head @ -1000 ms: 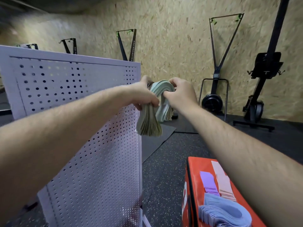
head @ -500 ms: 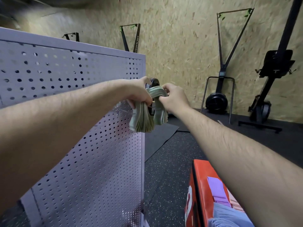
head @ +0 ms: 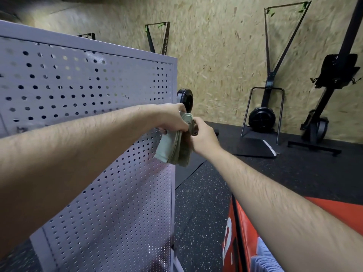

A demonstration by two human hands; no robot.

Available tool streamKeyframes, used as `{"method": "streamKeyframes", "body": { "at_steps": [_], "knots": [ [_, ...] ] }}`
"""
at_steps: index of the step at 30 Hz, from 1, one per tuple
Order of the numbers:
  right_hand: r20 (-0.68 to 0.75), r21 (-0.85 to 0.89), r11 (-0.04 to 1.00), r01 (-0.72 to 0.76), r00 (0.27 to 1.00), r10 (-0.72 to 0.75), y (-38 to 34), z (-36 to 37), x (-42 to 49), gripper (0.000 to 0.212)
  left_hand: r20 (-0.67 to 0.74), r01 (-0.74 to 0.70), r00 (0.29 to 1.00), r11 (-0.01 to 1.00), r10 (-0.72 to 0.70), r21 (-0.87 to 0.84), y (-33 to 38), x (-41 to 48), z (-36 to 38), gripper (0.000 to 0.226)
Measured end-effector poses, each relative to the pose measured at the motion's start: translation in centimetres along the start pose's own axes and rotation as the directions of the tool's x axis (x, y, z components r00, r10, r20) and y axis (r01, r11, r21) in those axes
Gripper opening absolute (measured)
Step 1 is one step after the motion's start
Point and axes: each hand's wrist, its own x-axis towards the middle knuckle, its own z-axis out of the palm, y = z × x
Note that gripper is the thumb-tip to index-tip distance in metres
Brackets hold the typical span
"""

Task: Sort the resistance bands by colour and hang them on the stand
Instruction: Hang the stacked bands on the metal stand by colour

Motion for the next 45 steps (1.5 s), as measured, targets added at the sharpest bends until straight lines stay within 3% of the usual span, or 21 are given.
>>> {"method": "streamKeyframes", "body": {
  "at_steps": [5,20,25,31,39,45],
  "knots": [
    [0.030,-0.049,0.999,-0.014,0.999,0.015,-0.3,0.4,0.0,0.030,-0.050,0.045,0.998,0.987,-0.037,0.156,0.4,-0.3,0.2,0.056],
    [0.108,-0.192,0.981,-0.023,0.993,0.044,-1.9,-1.7,-1.1,0.049,-0.056,-0.023,0.998,0.977,0.035,0.211,0.0,-0.5,0.1,0.068],
    [0.069,-0.371,0.928,-0.019,0.996,0.048,-2.3,-3.3,-1.9,0.065,-0.106,-0.097,0.983,0.909,0.152,0.405,0.7,-1.3,0.4,0.069],
    [0.029,-0.551,0.833,0.053,0.999,-0.044,-2.9,-7.5,-4.3,0.062,-0.199,-0.190,0.919,0.826,0.339,0.531,3.4,-3.0,0.3,0.067],
    [-0.003,-0.655,0.756,-0.007,1.000,0.007,-0.5,-13.9,-14.2,0.064,-0.267,-0.418,0.802,0.822,0.534,0.386,9.4,-9.2,9.3,0.068],
    [-0.017,-0.661,0.735,-0.148,0.983,0.183,5.5,-15.6,-24.1,0.062,-0.130,-0.545,0.804,0.806,0.581,0.233,12.9,-13.6,20.5,0.066]
  ]
}}
